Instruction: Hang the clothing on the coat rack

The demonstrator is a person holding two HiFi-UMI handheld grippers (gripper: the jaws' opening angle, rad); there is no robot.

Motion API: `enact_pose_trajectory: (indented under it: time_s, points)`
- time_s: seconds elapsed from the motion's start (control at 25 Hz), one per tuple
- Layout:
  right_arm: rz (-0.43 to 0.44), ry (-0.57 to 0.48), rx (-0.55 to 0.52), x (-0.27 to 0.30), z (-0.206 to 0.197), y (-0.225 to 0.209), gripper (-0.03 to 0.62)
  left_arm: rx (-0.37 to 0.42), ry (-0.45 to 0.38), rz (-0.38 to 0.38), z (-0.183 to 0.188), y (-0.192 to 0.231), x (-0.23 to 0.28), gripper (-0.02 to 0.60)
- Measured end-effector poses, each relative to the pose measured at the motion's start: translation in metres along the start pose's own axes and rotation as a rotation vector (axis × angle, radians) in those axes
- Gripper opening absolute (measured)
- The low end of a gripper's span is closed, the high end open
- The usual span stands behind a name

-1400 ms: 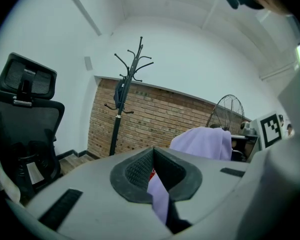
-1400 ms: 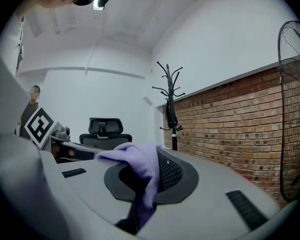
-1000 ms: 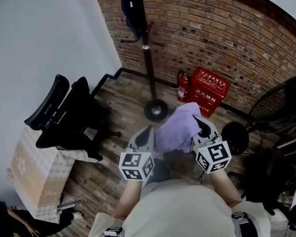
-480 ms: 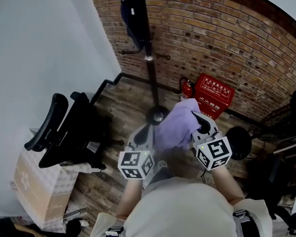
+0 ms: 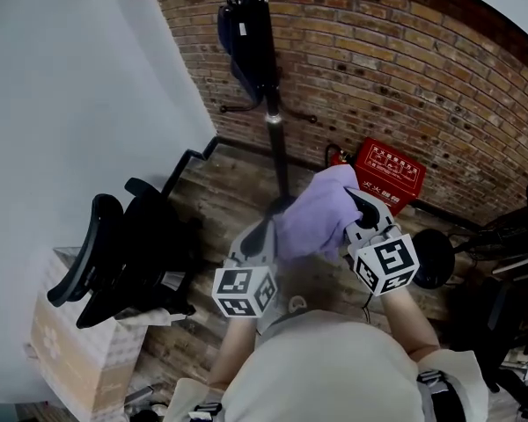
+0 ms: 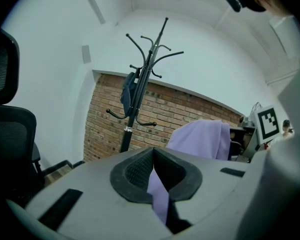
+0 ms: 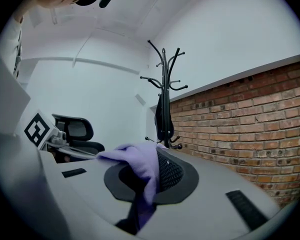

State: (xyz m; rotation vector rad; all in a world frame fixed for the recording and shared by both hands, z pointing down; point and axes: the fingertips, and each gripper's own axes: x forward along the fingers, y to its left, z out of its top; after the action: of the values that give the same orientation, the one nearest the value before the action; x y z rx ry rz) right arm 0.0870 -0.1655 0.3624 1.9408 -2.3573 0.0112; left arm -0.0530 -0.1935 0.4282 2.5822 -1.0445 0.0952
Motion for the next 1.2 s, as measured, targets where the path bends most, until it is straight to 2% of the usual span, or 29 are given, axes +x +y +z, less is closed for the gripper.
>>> enact_pose_trajectory:
  time_s: [0.4,0.68,1.2]
  points:
    - [-0.021,-0.016,-0.045,0.051,0.015,-0.017,0.014,0.001,0.003,-0.025,0.012,0.028,0.030,0.005]
    - [-0.021,-0.018,-0.059,0.077,0.027,-0.035,0.014,-0.008,0.005,-0.004,0.016,0.041,0.039,0.005]
    - [0.059,-0.008,-0.103,0.132,0.037,-0.073,0.014,-0.021,-0.015,0.051,0.033,0.051,0.092,0.005]
